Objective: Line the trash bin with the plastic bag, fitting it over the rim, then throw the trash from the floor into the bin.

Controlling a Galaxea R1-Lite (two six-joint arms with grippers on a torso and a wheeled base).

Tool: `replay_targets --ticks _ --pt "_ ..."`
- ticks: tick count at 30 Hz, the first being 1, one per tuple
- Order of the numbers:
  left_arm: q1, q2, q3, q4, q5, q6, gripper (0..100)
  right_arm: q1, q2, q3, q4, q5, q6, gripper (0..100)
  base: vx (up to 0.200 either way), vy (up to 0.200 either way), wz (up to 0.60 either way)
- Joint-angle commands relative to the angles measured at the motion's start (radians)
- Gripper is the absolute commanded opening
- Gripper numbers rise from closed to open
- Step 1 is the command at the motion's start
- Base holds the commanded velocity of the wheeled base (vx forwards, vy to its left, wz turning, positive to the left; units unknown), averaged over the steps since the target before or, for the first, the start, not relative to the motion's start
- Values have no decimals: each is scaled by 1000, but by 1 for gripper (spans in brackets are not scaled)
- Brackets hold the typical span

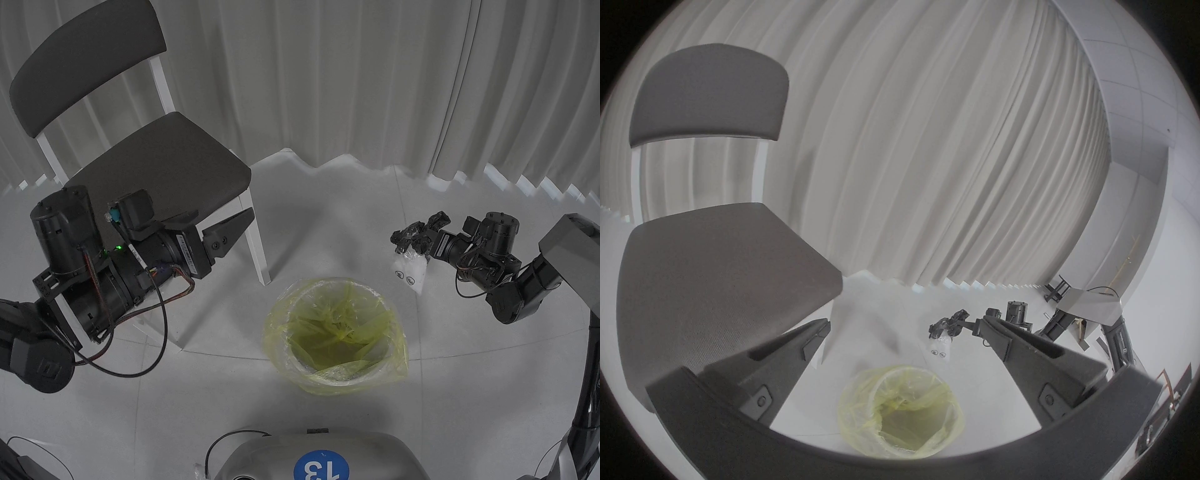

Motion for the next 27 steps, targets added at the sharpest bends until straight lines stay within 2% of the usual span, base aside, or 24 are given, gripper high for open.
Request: replay_targets --ticks 1,9,13,23,27 --pt "-5 75 20 -59 4 -3 100 63 -104 76 -36 -7 -5 0 0 0 0" --pt "-56 121 134 -298 5 -4 100 169 -213 189 -82 -10 -13 0 0 0 0" --pt "-57 141 157 -393 7 -4 100 217 -251 240 -115 -22 -44 0 0 0 0" --pt "-47 150 158 -424 22 -40 100 290 -336 329 -152 -36 -76 0 0 0 0" --pt "-48 150 161 -435 56 -43 100 356 -372 401 -163 -36 -82 0 0 0 0"
